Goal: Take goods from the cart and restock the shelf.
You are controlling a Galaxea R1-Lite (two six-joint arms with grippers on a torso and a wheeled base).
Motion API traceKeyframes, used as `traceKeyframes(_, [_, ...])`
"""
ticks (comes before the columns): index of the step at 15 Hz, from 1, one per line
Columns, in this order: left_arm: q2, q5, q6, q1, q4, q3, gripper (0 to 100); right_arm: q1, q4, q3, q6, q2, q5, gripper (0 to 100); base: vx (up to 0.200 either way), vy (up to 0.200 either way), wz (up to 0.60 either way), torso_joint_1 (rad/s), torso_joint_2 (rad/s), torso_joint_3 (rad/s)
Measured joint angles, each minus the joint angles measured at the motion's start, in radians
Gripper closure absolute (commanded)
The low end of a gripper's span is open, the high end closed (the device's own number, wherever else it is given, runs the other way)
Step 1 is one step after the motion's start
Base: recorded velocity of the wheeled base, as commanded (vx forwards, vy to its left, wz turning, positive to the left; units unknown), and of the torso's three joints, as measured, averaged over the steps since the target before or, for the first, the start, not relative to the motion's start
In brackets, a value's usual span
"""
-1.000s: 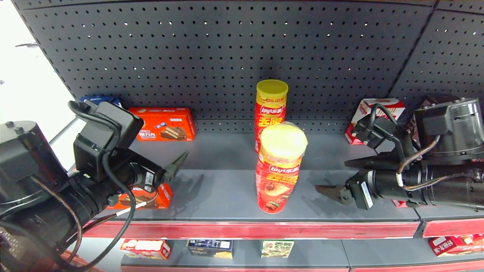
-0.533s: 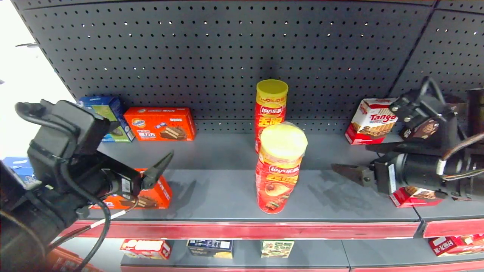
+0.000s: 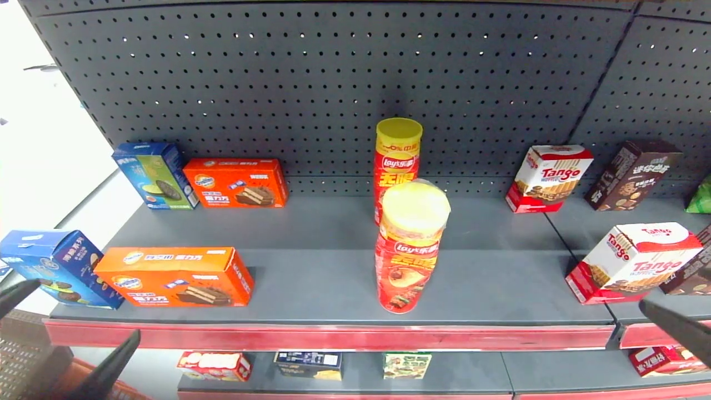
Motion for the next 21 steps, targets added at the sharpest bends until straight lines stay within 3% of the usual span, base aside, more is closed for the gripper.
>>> traceKeyframes(6, [-0.397,0.006,-0.007,0.002,0.469,0.097,0,-0.088,0.013,0.348,0.005,-0.356,-0.050,0,0.000,0.000,0.00,0.000,0.00,0.000])
traceKeyframes(8, [-0.494,0.007,-0.024,0.017,0.567,0.110,0,-0.182,0.131,0.389,0.014,-0.469,-0.053,0,0.000,0.000,0.00,0.000,0.00,0.000])
traceKeyframes(11, [-0.535,-0.007,-0.058,0.141,0.575,0.116,0,-0.406,0.230,0.390,0.040,-0.580,-0.019,0,0.000,0.000,0.00,0.000,0.00,0.000])
traceKeyframes(15, [-0.592,-0.012,-0.076,0.264,0.578,0.117,0,-0.468,0.163,0.415,0.073,-0.670,0.086,0,0.000,0.000,0.00,0.000,0.00,0.000])
traceKeyframes(18, [-0.613,-0.040,-0.083,0.289,0.578,0.117,0,-0.463,0.201,0.407,0.105,-0.687,0.130,0,0.000,0.000,0.00,0.000,0.00,0.000])
traceKeyframes(21, [-0.620,-0.043,-0.079,0.292,0.578,0.117,0,-0.513,0.200,0.409,0.109,-0.659,0.048,0,0.000,0.000,0.00,0.000,0.00,0.000])
